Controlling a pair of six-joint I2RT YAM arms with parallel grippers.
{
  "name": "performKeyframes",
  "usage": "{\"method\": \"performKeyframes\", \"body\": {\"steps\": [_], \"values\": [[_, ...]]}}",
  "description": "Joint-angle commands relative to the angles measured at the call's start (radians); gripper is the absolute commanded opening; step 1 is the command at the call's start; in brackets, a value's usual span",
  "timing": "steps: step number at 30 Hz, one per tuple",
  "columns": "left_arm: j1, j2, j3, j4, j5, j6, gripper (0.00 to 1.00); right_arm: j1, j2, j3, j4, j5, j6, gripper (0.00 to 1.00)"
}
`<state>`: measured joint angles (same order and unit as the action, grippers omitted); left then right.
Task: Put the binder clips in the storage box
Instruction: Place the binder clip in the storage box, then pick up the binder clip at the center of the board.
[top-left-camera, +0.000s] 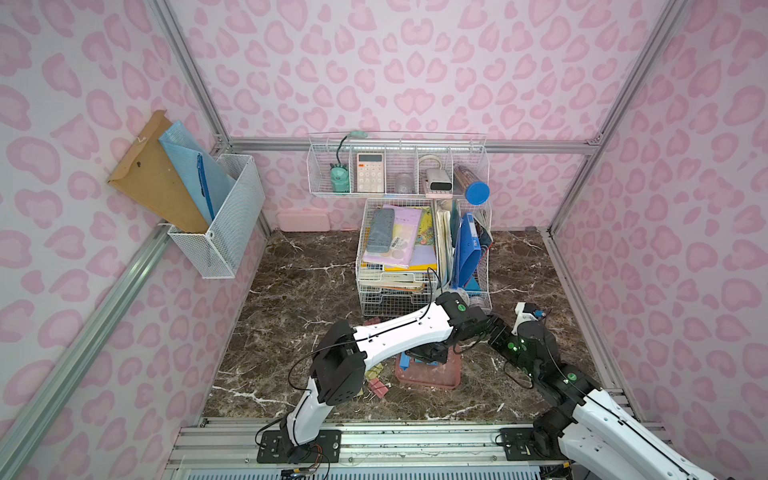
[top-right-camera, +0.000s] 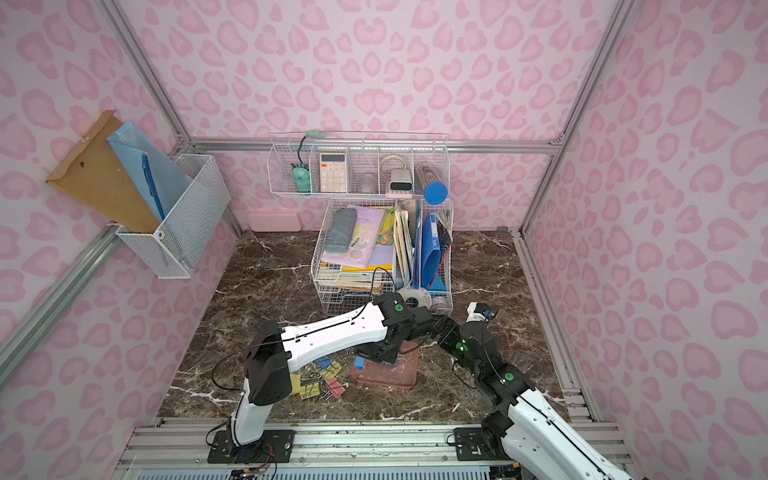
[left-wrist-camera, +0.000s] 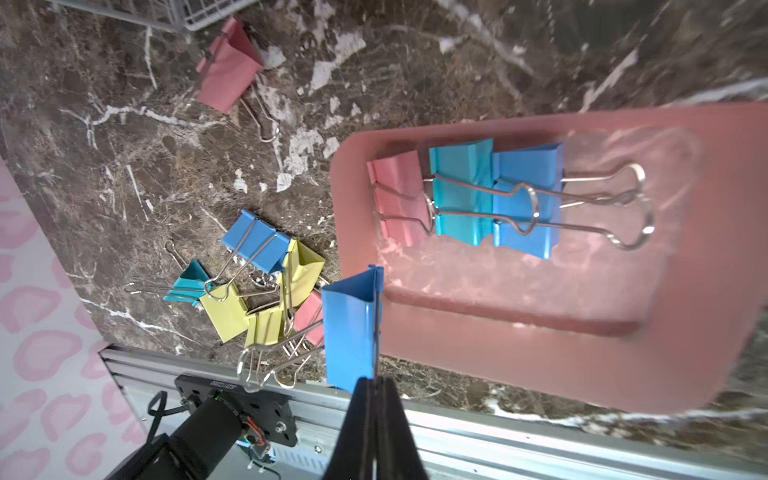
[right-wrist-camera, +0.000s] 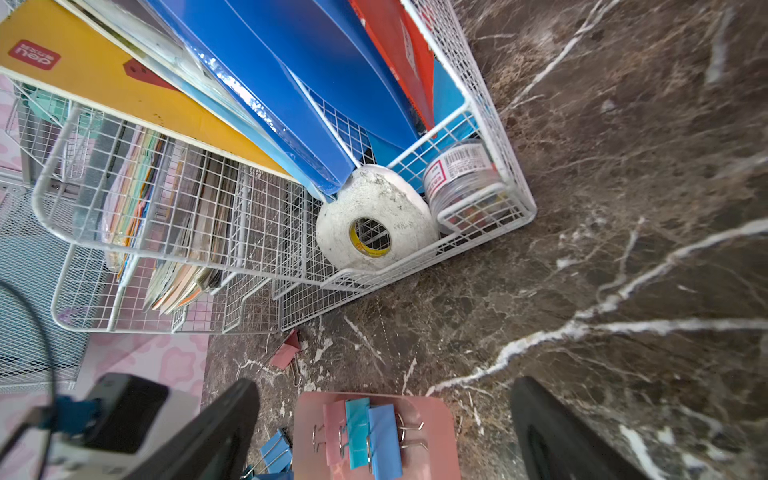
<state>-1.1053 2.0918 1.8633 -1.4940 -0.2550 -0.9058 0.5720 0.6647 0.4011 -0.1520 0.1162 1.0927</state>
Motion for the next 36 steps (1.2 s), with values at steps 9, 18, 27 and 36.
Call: {"method": "performKeyframes", "body": {"steps": [9, 18, 27, 36], "values": [[-0.002, 0.023, -0.148, 0.157, 0.025, 0.093, 0.0, 0.0, -0.053, -0.021, -0.009, 0.036, 0.036, 0.97], [-0.002, 0.037, -0.179, 0.219, 0.007, 0.143, 0.08, 0.0, -0.027, -0.01, 0.003, 0.025, 0.038, 0.97], [-0.002, -0.052, -0.142, 0.248, 0.062, 0.182, 0.42, 0.0, -0.012, 0.023, -0.006, 0.024, 0.02, 0.96], [0.016, -0.252, 0.017, 0.184, -0.041, 0.177, 0.56, 0.102, 0.136, 0.15, -0.021, 0.043, 0.002, 0.89]]}}
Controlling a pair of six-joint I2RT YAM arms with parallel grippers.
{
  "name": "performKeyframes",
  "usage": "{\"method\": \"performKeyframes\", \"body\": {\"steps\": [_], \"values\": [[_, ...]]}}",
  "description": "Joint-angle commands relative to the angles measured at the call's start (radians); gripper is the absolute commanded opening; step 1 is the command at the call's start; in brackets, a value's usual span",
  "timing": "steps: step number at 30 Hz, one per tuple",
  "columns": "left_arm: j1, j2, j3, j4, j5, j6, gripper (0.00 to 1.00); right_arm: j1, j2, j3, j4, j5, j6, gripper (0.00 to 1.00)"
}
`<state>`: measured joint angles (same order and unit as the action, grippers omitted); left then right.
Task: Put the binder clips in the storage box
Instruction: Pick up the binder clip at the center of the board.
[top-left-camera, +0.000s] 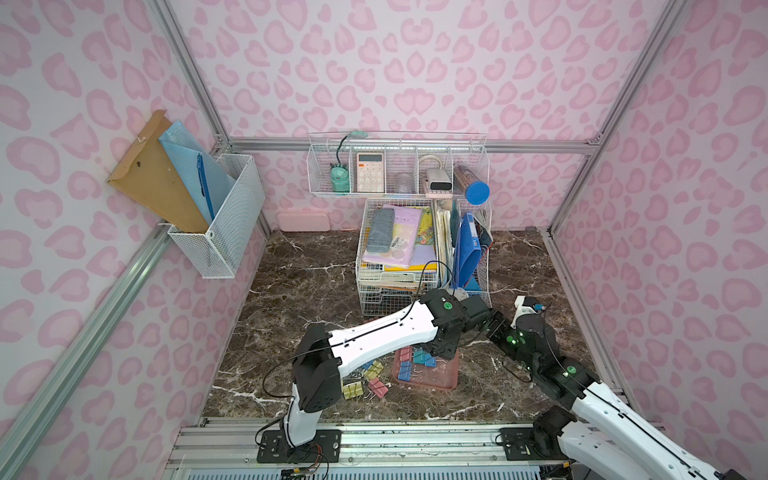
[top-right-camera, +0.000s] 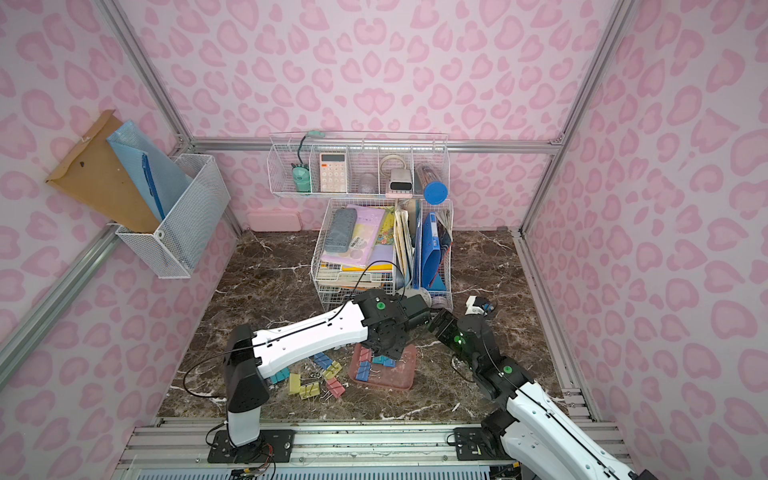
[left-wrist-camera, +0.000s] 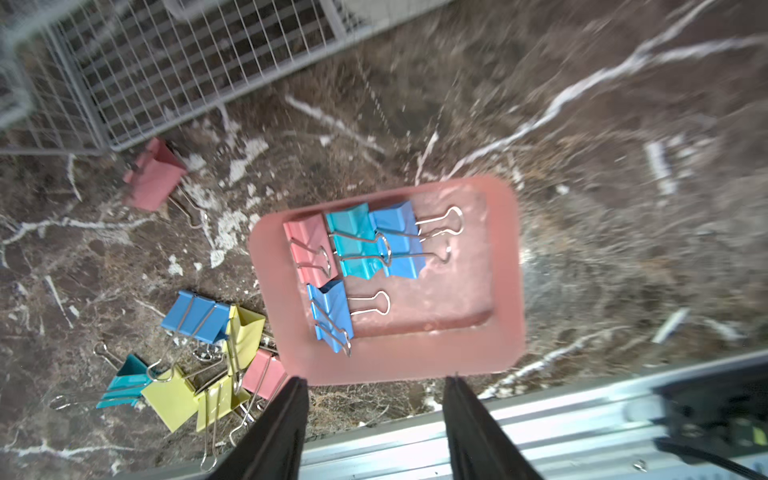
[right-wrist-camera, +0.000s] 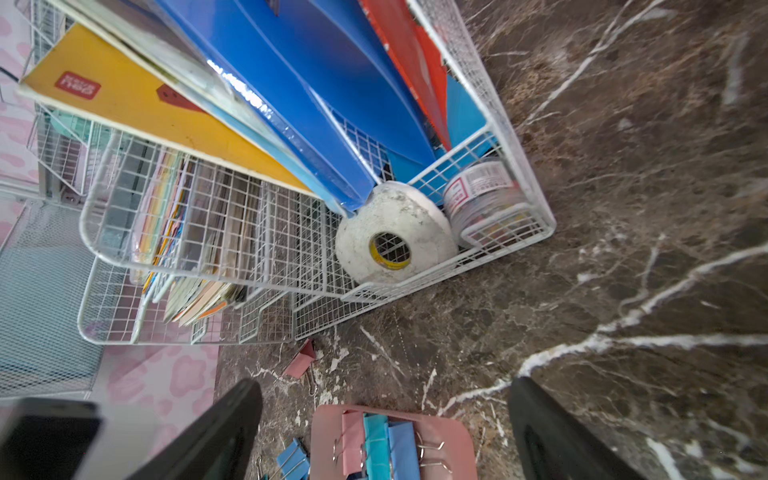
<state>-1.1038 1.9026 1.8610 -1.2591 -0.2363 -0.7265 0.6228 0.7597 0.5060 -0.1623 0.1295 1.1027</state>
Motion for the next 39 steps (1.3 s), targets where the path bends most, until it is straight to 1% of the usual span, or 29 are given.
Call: {"method": "performKeyframes", "body": {"steps": [1, 3, 5, 6, 8, 10, 13, 14, 15, 18, 19, 20, 22, 25, 29, 32, 34, 35, 37, 38, 39], "values": [[0.032, -0.101, 0.005, -0.041, -0.058, -0.008, 0.56, 0.099, 0.071, 0.075, -0.027, 0.068, 0.008, 0.89], [0.108, -0.229, -0.08, 0.022, -0.019, -0.017, 0.54, 0.219, 0.156, 0.138, -0.022, 0.135, 0.045, 0.9], [0.207, -0.369, -0.203, 0.119, 0.054, -0.023, 0.54, 0.322, 0.251, 0.191, 0.015, 0.163, 0.093, 0.9], [0.273, -0.452, -0.289, 0.186, 0.093, -0.018, 0.54, 0.367, 0.302, 0.221, 0.044, 0.165, 0.12, 0.9], [0.382, -0.608, -0.478, 0.342, 0.129, 0.0, 0.53, 0.439, 0.409, 0.282, 0.094, 0.167, 0.179, 0.92], [0.464, -0.746, -0.607, 0.438, 0.135, 0.023, 0.53, 0.481, 0.512, 0.345, 0.117, 0.147, 0.277, 0.93], [0.553, -0.885, -0.692, 0.469, 0.088, 0.041, 0.53, 0.502, 0.661, 0.414, 0.196, 0.069, 0.386, 0.94], [0.568, -0.921, -0.707, 0.465, 0.066, 0.051, 0.54, 0.508, 0.708, 0.431, 0.222, 0.05, 0.42, 0.94], [0.574, -0.949, -0.72, 0.46, 0.037, 0.059, 0.57, 0.51, 0.753, 0.442, 0.25, 0.034, 0.458, 0.94], [0.584, -1.005, -0.739, 0.41, -0.055, 0.039, 0.74, 0.509, 0.859, 0.452, 0.374, -0.014, 0.532, 0.93], [0.586, -1.018, -0.745, 0.399, -0.07, 0.036, 0.76, 0.508, 0.888, 0.456, 0.404, -0.023, 0.544, 0.92], [0.587, -1.031, -0.751, 0.382, -0.088, 0.026, 0.77, 0.507, 0.916, 0.466, 0.421, -0.028, 0.55, 0.92], [0.591, -1.055, -0.763, 0.351, -0.12, -0.001, 0.78, 0.502, 0.949, 0.496, 0.395, -0.002, 0.558, 0.89], [0.595, -1.095, -0.793, 0.358, -0.105, -0.006, 0.78, 0.483, 0.972, 0.512, 0.401, 0.031, 0.566, 0.85], [0.596, -1.111, -0.81, 0.368, -0.097, -0.021, 0.79, 0.45, 1.012, 0.523, 0.379, 0.042, 0.626, 0.67], [0.596, -1.104, -0.799, 0.335, -0.133, -0.057, 0.79, 0.433, 1.043, 0.502, 0.436, 0.003, 0.685, 0.52], [0.597, -1.113, -0.803, 0.321, -0.159, -0.084, 0.81, 0.431, 1.059, 0.499, 0.452, -0.008, 0.715, 0.49], [0.596, -1.124, -0.812, 0.321, -0.173, -0.095, 0.83, 0.432, 1.07, 0.501, 0.453, -0.011, 0.722, 0.48], [0.598, -1.151, -0.838, 0.325, -0.198, -0.117, 0.97, 0.431, 1.087, 0.514, 0.46, -0.009, 0.731, 0.48], [0.598, -1.16, -0.849, 0.327, -0.206, -0.122, 0.99, 0.43, 1.098, 0.52, 0.467, -0.008, 0.73, 0.48], [0.6, -1.165, -0.859, 0.328, -0.212, -0.123, 0.99, 0.43, 1.111, 0.532, 0.466, -0.007, 0.73, 0.48]]}}
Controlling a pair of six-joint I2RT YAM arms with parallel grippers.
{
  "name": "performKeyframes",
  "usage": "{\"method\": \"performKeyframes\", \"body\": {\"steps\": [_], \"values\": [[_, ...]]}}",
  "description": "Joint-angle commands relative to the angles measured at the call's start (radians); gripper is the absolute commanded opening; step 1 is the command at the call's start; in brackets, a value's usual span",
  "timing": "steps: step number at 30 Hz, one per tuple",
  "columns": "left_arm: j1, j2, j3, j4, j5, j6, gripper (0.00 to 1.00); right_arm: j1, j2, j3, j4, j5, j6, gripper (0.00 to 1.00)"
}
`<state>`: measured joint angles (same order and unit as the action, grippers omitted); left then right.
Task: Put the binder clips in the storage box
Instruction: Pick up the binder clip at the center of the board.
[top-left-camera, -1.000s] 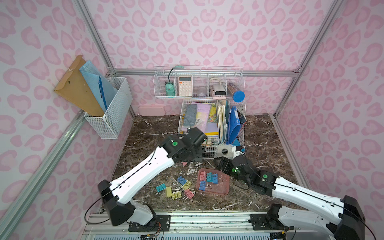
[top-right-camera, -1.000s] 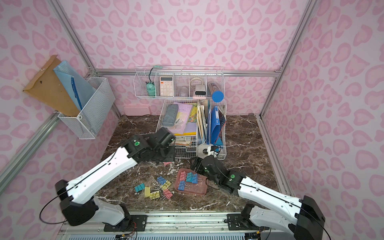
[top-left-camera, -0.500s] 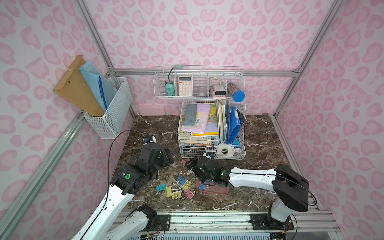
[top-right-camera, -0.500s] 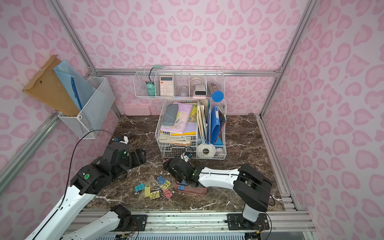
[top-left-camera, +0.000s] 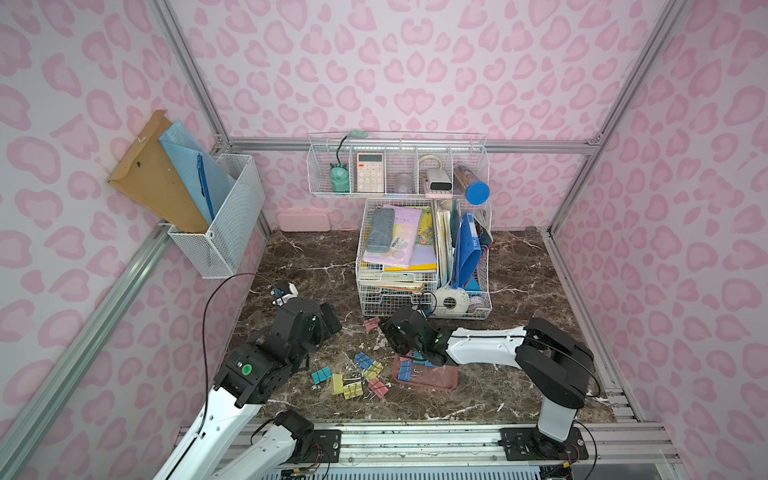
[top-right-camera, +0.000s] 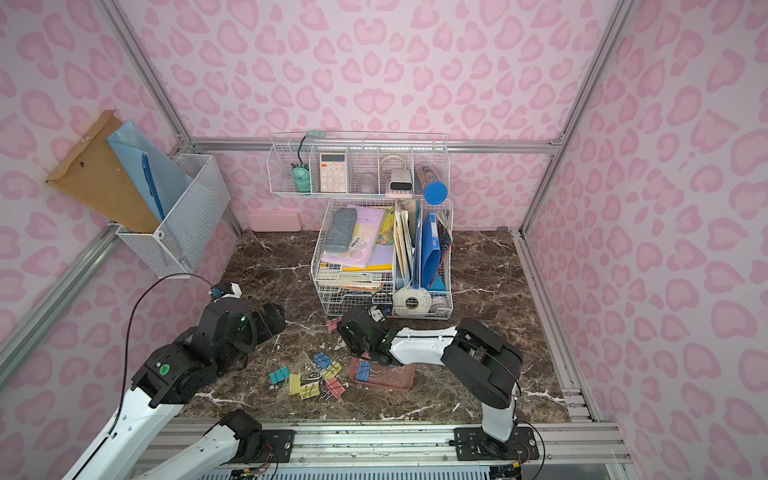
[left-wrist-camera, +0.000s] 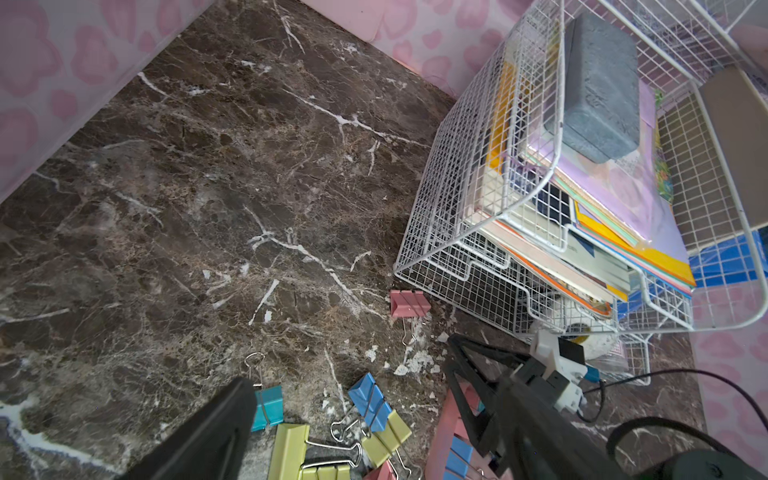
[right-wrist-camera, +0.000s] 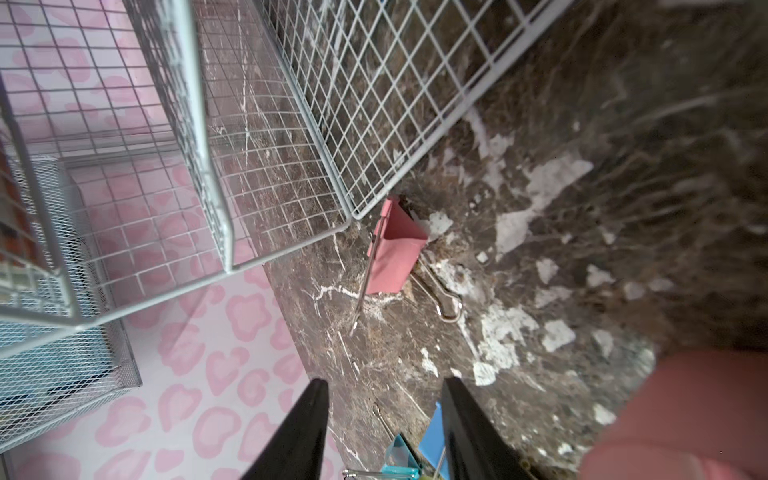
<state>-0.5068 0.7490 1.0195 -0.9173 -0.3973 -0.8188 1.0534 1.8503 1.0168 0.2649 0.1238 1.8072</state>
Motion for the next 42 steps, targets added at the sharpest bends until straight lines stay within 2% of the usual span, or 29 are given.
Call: {"method": "performKeyframes", "body": {"steps": [1, 11, 16, 21, 29, 36, 42], "values": [[0.002, -0.011, -0.022, -0.02, -0.055, -0.033, 1.0, -0.001, 0.034, 0.035, 0.035, -0.008, 0.026, 0.48], [0.009, 0.058, -0.016, -0.054, -0.037, 0.003, 0.99, -0.021, 0.146, 0.132, 0.046, -0.032, 0.028, 0.45], [0.009, 0.053, -0.025, -0.038, -0.037, 0.004, 0.99, -0.041, 0.172, 0.143, 0.056, -0.049, 0.011, 0.33], [0.008, 0.046, -0.025, -0.047, -0.051, 0.014, 0.99, -0.041, 0.19, 0.147, 0.071, -0.07, 0.01, 0.25], [0.011, 0.043, -0.024, -0.055, -0.054, 0.015, 0.99, -0.029, 0.177, 0.148, 0.082, -0.054, -0.014, 0.01], [0.01, 0.037, -0.026, -0.058, -0.052, 0.018, 0.99, -0.021, 0.112, 0.105, 0.152, -0.053, -0.071, 0.0], [0.011, 0.037, -0.027, -0.047, -0.051, 0.033, 0.99, 0.006, -0.023, 0.006, 0.252, -0.127, -0.168, 0.0]]}}
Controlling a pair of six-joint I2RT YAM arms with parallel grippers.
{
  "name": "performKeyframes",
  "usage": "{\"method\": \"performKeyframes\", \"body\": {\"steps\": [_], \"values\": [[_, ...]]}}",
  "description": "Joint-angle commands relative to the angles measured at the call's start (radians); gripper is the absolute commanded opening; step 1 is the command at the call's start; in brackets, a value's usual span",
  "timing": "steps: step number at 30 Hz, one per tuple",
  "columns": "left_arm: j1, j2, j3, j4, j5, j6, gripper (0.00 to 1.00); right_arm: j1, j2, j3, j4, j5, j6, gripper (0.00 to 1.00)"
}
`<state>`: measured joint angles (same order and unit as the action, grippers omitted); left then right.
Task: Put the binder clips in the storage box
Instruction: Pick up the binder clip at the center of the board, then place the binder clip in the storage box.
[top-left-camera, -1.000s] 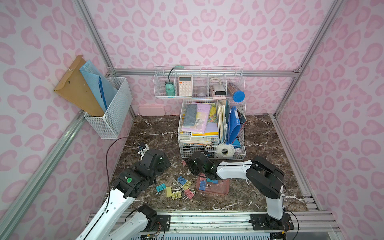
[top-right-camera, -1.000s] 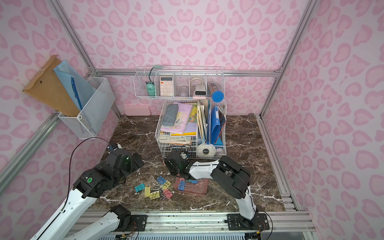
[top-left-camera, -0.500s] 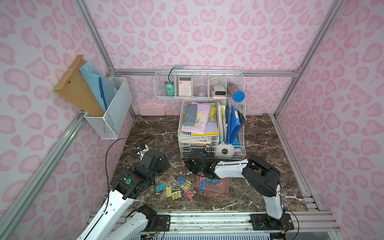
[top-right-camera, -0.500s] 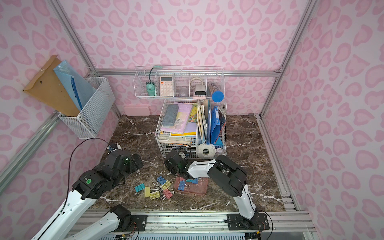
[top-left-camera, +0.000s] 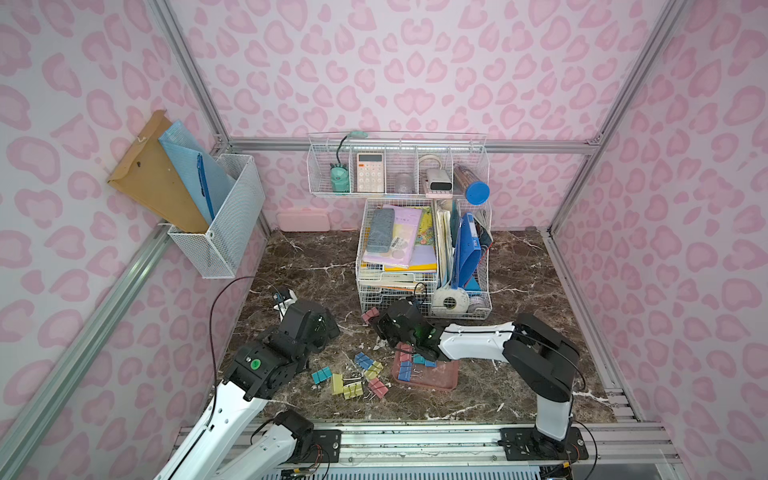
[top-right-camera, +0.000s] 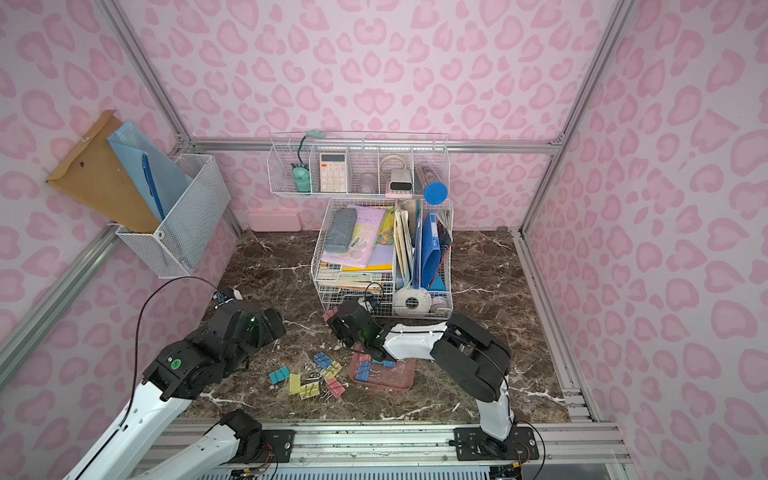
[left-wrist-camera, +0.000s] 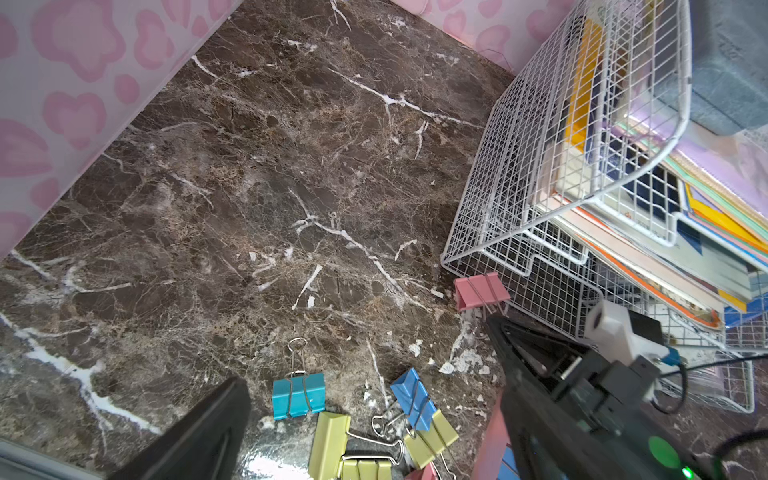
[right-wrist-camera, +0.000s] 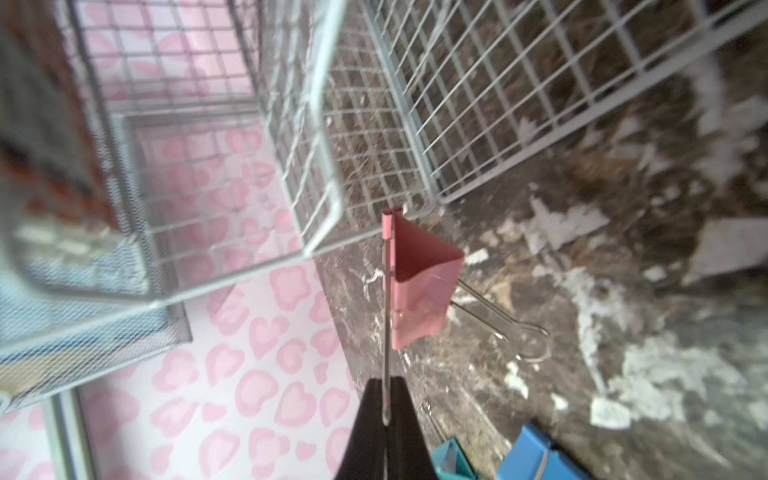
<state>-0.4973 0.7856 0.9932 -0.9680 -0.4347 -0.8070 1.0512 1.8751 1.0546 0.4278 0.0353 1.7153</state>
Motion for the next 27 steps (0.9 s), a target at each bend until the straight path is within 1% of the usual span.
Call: {"method": "performKeyframes", "body": {"steps": [1, 3, 5, 7, 9, 12, 15, 18, 20, 23, 27], "values": [[0.0, 0.001, -0.002, 0.013, -0.012, 0.031, 0.99, 0.013, -0.083, -0.05, 0.088, -0.052, -0.106, 0.0], [0.001, 0.006, -0.006, 0.037, -0.007, 0.05, 0.99, 0.023, -0.163, -0.084, 0.046, -0.062, -0.175, 0.0], [0.0, 0.01, -0.011, 0.065, 0.005, 0.076, 0.99, 0.032, -0.262, -0.12, -0.032, -0.045, -0.257, 0.0], [0.001, 0.02, -0.016, 0.102, 0.025, 0.101, 0.99, 0.041, -0.384, -0.183, -0.108, -0.034, -0.354, 0.0], [0.001, 0.029, -0.021, 0.137, 0.053, 0.122, 0.99, 0.056, -0.507, -0.257, -0.18, 0.011, -0.426, 0.0], [0.0, 0.033, -0.036, 0.208, 0.119, 0.153, 0.99, 0.069, -0.684, -0.355, -0.355, 0.075, -0.473, 0.0], [0.0, 0.03, -0.058, 0.277, 0.167, 0.17, 0.99, 0.067, -0.822, -0.434, -0.467, 0.083, -0.51, 0.0], [0.001, 0.029, -0.08, 0.325, 0.196, 0.181, 0.99, 0.066, -0.867, -0.471, -0.529, 0.038, -0.531, 0.0], [0.001, 0.032, -0.085, 0.34, 0.206, 0.183, 0.99, 0.07, -0.857, -0.501, -0.515, -0.004, -0.535, 0.0], [0.001, 0.037, -0.081, 0.339, 0.212, 0.178, 0.99, 0.073, -0.808, -0.526, -0.461, -0.046, -0.549, 0.0], [0.0, 0.038, -0.07, 0.324, 0.21, 0.176, 0.99, 0.082, -0.716, -0.527, -0.431, -0.058, -0.548, 0.0]]}}
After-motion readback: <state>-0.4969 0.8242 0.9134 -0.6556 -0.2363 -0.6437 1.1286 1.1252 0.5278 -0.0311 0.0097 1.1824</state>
